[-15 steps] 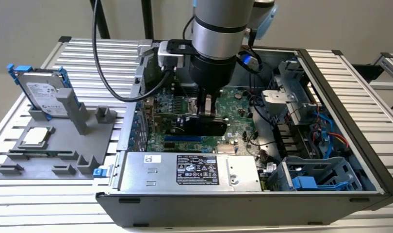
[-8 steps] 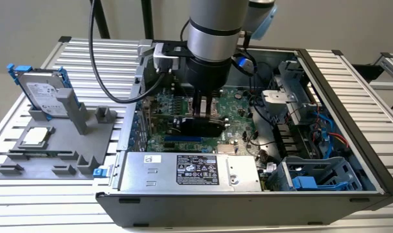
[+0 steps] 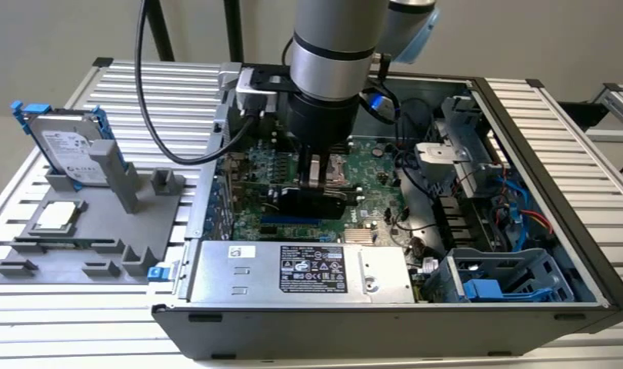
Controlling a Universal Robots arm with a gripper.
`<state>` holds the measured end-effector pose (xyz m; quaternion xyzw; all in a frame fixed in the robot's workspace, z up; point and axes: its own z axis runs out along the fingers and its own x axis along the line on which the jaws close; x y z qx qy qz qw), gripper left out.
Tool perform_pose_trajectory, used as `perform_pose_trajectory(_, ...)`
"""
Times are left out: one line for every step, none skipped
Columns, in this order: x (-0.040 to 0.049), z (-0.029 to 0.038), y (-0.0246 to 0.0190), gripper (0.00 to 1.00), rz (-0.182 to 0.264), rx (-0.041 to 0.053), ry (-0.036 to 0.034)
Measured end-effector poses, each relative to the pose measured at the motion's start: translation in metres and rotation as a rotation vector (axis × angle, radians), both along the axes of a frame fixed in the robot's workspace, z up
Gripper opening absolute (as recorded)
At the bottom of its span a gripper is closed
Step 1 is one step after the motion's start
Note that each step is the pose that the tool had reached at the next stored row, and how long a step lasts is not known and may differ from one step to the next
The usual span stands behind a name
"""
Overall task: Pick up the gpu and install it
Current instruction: 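Insert the gpu into the slot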
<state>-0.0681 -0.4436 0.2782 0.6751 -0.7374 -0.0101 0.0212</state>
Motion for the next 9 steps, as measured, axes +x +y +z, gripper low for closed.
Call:
perform_pose_trajectory(-0.0003,-0.0002,0.0,0.0,0.0,0.0001,0.0008)
perform_pose_trajectory(-0.0005,-0.0005,0.0,0.0,0.0,0.0003,0.0011)
perform_pose_trajectory(-0.0005,-0.0006,0.0,0.0,0.0,0.0001,0.0013)
perform_pose_trajectory(-0.0005,-0.0007,0.0,0.0,0.0,0.0,0.0013)
perform_pose_trajectory(-0.0005,-0.0011,0.0001,0.0,0.0,0.0003,0.0012)
perform_pose_trajectory(-0.0006,-0.0018,0.0001,0.0,0.0,0.0007,0.001)
perform_pose_trajectory(-0.0007,-0.0023,0.0001,0.0,0.0,0.0004,0.0012)
perform_pose_trajectory(-0.0008,-0.0028,0.0001,0.0,0.0,0.0003,0.0012)
perform_pose_trajectory(-0.0009,-0.0035,0.0001,0.0,0.0,0.0004,0.0012)
